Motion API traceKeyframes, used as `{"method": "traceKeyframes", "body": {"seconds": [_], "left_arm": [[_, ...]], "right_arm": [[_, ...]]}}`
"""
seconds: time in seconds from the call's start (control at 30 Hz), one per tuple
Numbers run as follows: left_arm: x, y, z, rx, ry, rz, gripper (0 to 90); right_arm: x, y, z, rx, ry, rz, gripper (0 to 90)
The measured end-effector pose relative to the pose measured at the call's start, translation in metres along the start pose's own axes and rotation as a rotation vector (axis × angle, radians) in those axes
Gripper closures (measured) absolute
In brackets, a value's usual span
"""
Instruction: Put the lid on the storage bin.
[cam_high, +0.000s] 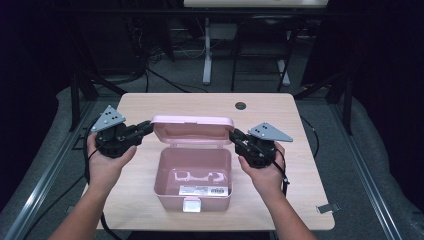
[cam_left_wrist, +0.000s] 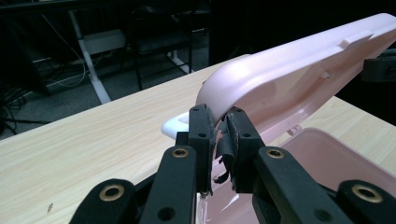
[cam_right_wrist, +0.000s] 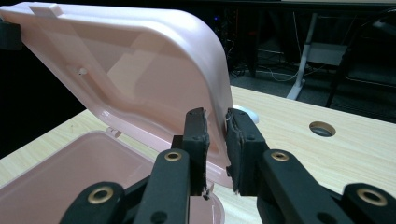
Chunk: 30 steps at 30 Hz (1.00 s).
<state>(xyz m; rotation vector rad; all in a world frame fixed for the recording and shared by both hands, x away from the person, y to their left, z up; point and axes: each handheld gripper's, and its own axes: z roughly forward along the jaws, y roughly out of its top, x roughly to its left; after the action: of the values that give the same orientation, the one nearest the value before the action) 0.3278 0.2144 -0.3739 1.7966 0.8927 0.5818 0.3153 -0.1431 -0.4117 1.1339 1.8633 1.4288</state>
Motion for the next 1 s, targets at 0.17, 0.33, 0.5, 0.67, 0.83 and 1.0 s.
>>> {"method": "traceKeyframes", "body": {"seconds": [0.17, 0.33, 0.5, 0.67, 0.83, 1.0], "left_arm": [[0.0, -0.001, -0.001, 0.002, -0.006, -0.001, 81.9], [-0.001, -0.004, -0.003, -0.005, -0.011, -0.007, 81.5], [-0.001, -0.006, -0.006, 0.003, -0.024, -0.01, 81.0], [-0.002, -0.009, -0.008, -0.006, -0.037, -0.023, 80.1], [-0.005, -0.011, -0.01, 0.003, -0.038, -0.013, 80.0], [-0.008, -0.015, -0.013, 0.002, -0.039, -0.01, 79.5]], "right_arm": [[0.0, -0.001, -0.002, 0.0, 0.006, 0.006, 78.2], [0.002, -0.003, -0.003, -0.004, 0.01, 0.009, 78.2], [0.003, -0.005, -0.006, -0.007, 0.01, 0.006, 77.5], [0.003, -0.006, -0.007, -0.006, 0.027, 0.016, 75.9], [0.003, -0.008, -0.01, -0.004, 0.04, 0.02, 75.3], [0.003, -0.009, -0.012, -0.002, 0.046, 0.01, 74.7]]}}
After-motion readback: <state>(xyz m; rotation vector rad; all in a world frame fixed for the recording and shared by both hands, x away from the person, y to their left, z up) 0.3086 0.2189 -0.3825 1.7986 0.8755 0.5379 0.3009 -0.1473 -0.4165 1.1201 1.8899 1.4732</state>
